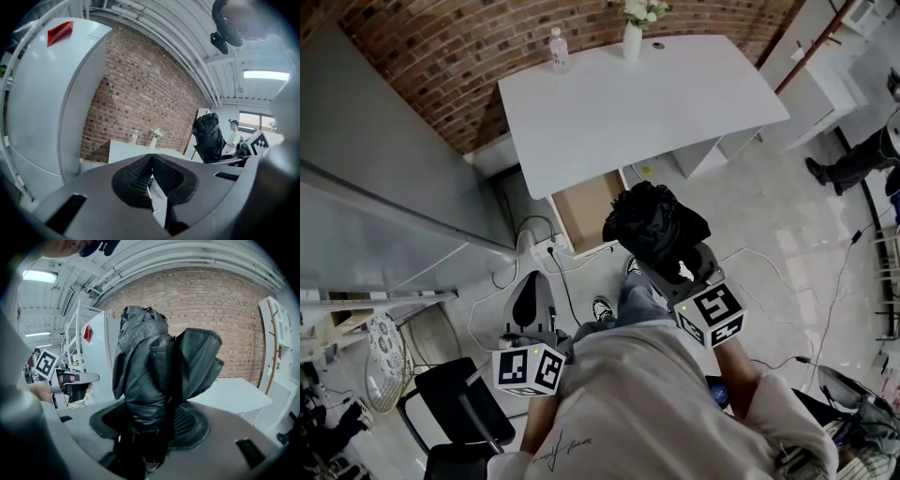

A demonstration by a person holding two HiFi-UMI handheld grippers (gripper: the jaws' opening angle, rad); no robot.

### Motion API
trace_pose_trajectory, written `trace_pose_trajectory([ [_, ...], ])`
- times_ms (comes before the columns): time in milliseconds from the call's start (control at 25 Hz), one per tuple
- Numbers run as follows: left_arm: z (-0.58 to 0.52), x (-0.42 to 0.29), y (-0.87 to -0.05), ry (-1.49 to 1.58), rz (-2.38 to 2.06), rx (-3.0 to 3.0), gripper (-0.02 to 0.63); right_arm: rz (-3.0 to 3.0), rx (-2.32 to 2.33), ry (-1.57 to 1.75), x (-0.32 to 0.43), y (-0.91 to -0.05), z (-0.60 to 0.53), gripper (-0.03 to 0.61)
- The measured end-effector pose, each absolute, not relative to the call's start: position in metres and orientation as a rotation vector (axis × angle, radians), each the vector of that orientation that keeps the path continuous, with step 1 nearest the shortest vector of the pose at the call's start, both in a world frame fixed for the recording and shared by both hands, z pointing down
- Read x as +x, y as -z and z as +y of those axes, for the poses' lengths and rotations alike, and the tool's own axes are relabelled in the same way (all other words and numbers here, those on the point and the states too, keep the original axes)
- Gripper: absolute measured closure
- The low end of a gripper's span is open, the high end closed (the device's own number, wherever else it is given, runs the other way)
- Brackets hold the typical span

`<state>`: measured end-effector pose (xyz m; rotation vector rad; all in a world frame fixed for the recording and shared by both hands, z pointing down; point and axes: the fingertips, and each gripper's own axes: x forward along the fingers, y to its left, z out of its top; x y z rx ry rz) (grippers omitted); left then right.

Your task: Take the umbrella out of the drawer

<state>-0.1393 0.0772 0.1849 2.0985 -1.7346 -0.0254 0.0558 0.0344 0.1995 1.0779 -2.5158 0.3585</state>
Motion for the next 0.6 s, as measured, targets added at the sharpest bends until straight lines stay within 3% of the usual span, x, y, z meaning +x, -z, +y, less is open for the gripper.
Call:
trace_pose_trajectory([
  [600,0.076,-0.1359,-0.1878,0.017,-1.716,2.094,0.601,-2.517,1.067,-0.377,0.0542,-0.1969,0.0357,0.316],
])
